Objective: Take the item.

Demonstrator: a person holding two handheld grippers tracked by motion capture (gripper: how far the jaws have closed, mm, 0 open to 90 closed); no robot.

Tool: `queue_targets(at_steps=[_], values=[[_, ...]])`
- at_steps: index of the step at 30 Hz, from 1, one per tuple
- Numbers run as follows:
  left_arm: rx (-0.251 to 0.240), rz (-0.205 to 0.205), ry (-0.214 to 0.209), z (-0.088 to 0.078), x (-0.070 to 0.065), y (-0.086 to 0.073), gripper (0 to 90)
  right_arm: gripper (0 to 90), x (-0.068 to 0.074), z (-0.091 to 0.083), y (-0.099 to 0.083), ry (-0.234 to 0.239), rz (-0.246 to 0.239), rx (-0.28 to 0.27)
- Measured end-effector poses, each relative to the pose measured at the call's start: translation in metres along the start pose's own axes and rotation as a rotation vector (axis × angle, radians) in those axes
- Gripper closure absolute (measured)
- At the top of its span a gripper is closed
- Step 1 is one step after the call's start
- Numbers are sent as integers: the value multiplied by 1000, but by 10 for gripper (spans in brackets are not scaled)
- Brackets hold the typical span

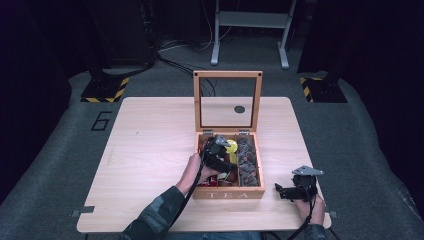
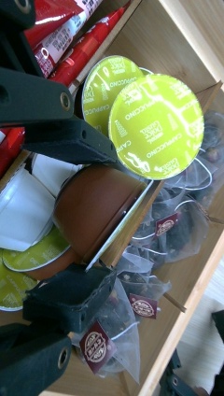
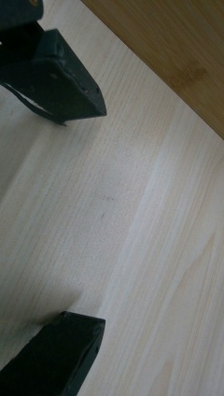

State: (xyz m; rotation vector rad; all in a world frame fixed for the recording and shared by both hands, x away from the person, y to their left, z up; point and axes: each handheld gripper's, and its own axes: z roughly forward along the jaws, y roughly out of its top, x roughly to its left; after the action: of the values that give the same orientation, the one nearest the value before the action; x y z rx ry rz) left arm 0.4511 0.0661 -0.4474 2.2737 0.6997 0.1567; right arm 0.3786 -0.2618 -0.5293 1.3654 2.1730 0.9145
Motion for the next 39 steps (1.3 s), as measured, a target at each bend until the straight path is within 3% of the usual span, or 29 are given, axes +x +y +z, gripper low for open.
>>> queue_targets(at_steps=[20, 39], values=[[-68, 0, 10, -22, -1, -3, 386, 6, 0, 0, 0, 0, 3, 1], [-146, -27, 54, -53, 7, -14, 386, 7, 0, 0, 0, -1, 5, 1]])
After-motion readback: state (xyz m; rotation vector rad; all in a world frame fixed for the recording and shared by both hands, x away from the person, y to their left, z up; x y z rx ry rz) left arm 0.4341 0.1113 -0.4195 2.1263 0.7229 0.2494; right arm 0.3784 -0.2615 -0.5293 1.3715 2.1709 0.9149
